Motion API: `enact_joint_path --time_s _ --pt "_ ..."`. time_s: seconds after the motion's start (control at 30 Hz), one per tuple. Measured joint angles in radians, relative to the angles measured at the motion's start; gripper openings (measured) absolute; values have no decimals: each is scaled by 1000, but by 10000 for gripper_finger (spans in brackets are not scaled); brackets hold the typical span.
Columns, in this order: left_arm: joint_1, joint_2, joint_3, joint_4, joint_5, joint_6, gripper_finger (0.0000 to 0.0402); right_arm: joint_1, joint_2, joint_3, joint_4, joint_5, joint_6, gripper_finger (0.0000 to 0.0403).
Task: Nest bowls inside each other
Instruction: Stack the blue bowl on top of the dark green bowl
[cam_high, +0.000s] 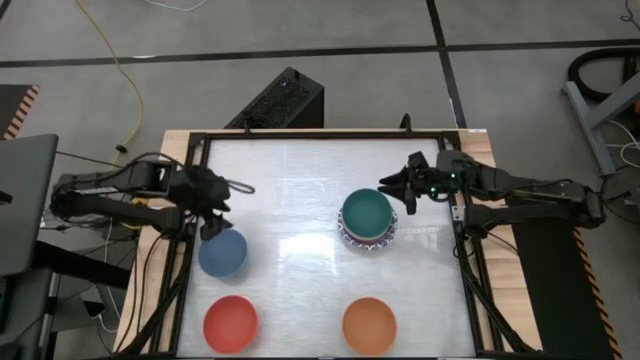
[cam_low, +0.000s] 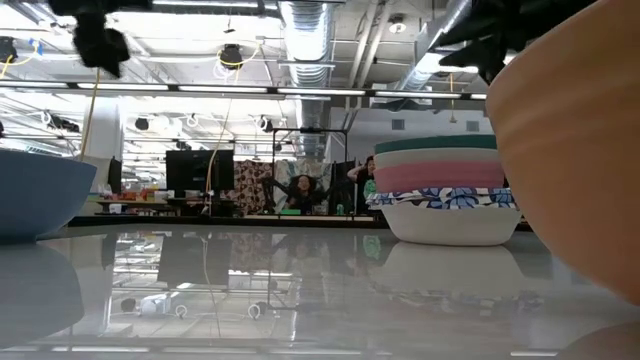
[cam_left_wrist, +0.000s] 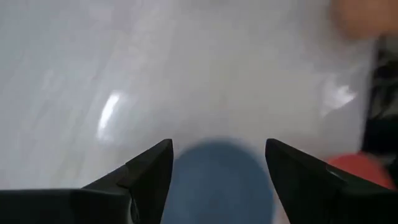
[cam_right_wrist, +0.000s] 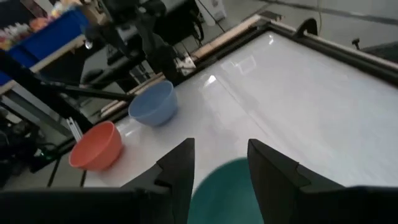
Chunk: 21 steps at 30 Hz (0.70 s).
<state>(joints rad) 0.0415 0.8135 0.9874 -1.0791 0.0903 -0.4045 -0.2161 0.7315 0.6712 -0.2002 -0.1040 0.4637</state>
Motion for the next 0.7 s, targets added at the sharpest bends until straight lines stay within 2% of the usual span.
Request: enact_joint_path --time_s 0.1,0.3,0.7 --pt "-51 -1 -1 -77 -54 -19 245 0 0 0 18 0 0 168" --pt "-121 -5 -63 -79 -92 -36 245 0 7 0 13 0 0 168" --pt "-146 -4 -286 -42 -94 -80 245 0 9 0 7 0 7 168"
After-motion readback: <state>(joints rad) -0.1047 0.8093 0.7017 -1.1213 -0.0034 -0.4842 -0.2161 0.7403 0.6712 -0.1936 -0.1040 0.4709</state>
